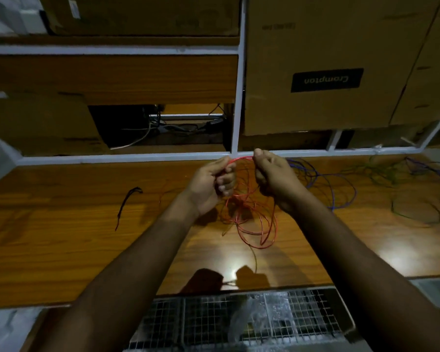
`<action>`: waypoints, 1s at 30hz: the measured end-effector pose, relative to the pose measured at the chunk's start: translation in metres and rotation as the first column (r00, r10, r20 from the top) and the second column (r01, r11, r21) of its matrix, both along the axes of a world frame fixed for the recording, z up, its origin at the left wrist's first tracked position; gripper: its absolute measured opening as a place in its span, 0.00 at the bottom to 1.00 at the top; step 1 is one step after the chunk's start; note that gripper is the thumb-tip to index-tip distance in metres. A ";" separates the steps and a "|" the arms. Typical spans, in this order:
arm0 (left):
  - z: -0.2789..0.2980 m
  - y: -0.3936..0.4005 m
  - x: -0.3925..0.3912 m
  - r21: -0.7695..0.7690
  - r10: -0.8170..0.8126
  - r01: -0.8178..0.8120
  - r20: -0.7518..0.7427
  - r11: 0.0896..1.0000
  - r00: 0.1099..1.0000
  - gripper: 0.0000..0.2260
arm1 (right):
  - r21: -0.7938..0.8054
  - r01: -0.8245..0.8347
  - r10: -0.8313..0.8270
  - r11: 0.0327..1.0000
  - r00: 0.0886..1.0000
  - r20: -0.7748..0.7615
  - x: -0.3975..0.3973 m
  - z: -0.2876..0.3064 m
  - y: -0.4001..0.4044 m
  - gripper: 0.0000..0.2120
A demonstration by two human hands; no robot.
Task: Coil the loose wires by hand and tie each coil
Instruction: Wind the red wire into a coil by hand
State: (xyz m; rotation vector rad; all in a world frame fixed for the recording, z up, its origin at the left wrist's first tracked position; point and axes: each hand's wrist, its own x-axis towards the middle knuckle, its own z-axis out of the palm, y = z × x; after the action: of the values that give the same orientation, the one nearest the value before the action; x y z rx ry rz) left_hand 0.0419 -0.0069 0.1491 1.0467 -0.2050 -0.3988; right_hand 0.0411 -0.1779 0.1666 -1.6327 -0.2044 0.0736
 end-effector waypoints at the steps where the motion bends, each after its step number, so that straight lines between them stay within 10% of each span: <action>1: -0.001 -0.005 0.000 -0.053 0.000 -0.001 -0.015 0.999 1.000 0.15 | 0.037 -0.053 0.054 0.998 0.998 -0.034 0.002 -0.002 -0.006 0.17; 7: -0.008 -0.022 0.009 -0.384 -0.027 -0.040 -0.168 0.923 0.985 0.18 | 0.314 -0.286 0.352 0.905 0.919 -0.179 0.014 -0.035 -0.039 0.09; 15: 0.012 0.007 0.029 -0.358 0.159 -0.222 -0.198 0.907 0.967 0.19 | 0.667 -0.016 0.252 0.745 0.932 -0.260 0.007 -0.097 -0.063 0.19; 19: 0.014 0.012 0.034 -0.324 0.159 -0.212 -0.184 0.922 0.970 0.20 | 0.222 0.229 -0.183 0.948 0.960 -0.211 -0.006 -0.102 -0.041 0.08; 22: 0.013 0.009 0.036 -0.287 0.147 -0.195 -0.181 0.938 0.972 0.19 | -0.245 0.384 -0.379 0.890 0.923 0.071 -0.014 -0.092 -0.016 0.06; 25: 0.011 0.007 0.038 -0.280 0.131 -0.175 -0.171 0.944 0.977 0.19 | -0.657 0.370 -0.241 0.657 0.929 0.282 -0.024 -0.068 0.009 0.06; 30: 0.009 0.013 0.039 -0.259 0.129 -0.165 -0.152 0.952 0.980 0.18 | -0.857 0.268 0.168 0.441 0.913 0.372 -0.039 -0.015 0.035 0.13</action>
State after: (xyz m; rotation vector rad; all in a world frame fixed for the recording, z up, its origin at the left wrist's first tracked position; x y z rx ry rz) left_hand 0.0811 0.0057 0.1580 0.7568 -0.0582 -0.2941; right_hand 0.0017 -0.1429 0.1513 -2.7659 -0.5030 -0.2743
